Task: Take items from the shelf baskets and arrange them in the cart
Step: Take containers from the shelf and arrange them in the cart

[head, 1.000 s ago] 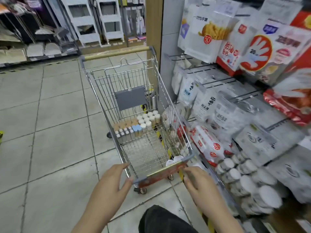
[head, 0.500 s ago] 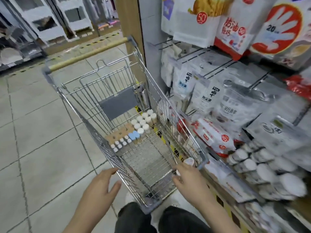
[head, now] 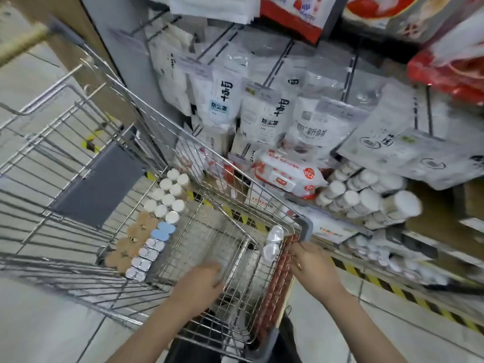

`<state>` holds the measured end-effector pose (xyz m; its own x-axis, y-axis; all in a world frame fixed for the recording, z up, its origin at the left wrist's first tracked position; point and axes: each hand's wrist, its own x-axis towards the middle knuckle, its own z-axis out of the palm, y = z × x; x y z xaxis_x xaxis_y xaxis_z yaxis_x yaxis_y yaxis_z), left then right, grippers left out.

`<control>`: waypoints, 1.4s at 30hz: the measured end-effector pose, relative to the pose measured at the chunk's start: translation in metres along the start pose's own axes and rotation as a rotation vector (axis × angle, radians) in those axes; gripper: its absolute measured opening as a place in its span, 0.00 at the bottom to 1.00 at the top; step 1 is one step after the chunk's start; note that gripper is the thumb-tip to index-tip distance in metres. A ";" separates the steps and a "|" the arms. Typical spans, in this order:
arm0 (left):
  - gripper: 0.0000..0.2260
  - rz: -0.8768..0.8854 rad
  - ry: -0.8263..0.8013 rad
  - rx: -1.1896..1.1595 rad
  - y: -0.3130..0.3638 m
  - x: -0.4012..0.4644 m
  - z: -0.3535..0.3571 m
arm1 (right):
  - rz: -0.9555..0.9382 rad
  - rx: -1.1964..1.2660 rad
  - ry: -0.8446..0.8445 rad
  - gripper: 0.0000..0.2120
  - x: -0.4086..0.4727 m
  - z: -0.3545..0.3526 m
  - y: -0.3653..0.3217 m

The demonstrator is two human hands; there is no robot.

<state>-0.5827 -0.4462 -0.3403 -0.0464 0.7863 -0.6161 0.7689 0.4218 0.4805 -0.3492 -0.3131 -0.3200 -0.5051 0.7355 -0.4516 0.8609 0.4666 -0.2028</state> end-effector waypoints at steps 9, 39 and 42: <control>0.21 -0.040 -0.126 -0.255 0.015 0.129 0.073 | -0.057 -0.288 -0.055 0.18 0.067 0.042 0.008; 0.20 -0.257 0.139 -0.670 -0.062 0.188 0.131 | -0.181 -0.926 -0.365 0.32 0.186 0.137 0.031; 0.17 -0.237 0.153 -0.696 -0.069 0.177 0.118 | -0.130 -0.747 -0.322 0.30 0.184 0.132 0.027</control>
<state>-0.5686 -0.3895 -0.5557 -0.2876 0.6713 -0.6831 0.1489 0.7359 0.6605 -0.4106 -0.2302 -0.5232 -0.4573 0.5293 -0.7146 0.4718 0.8255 0.3096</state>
